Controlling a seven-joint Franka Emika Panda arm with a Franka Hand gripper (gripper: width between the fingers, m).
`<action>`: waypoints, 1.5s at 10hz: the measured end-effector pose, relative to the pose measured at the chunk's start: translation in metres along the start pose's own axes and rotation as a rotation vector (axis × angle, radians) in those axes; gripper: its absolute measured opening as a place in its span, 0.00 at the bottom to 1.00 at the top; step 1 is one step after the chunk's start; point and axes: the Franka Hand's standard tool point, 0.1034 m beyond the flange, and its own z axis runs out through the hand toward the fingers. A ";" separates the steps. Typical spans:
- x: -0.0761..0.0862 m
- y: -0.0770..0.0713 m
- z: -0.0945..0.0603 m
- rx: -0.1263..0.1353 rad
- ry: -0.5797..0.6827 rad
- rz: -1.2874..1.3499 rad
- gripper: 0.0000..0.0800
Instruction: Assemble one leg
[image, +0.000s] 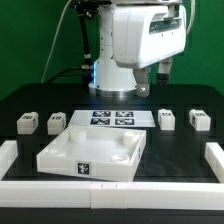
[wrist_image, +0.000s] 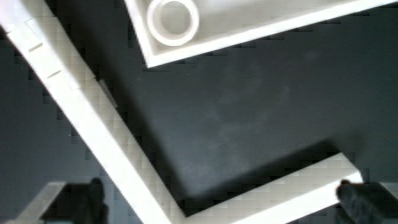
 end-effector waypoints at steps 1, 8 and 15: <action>0.000 0.000 0.000 0.000 0.000 0.000 0.81; -0.006 -0.004 0.009 -0.040 0.024 -0.064 0.81; -0.059 -0.052 0.056 -0.072 0.038 -0.208 0.81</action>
Offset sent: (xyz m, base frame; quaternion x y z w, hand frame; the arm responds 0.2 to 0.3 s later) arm 0.0000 0.0000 0.0000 0.0000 0.0000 0.0000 1.0000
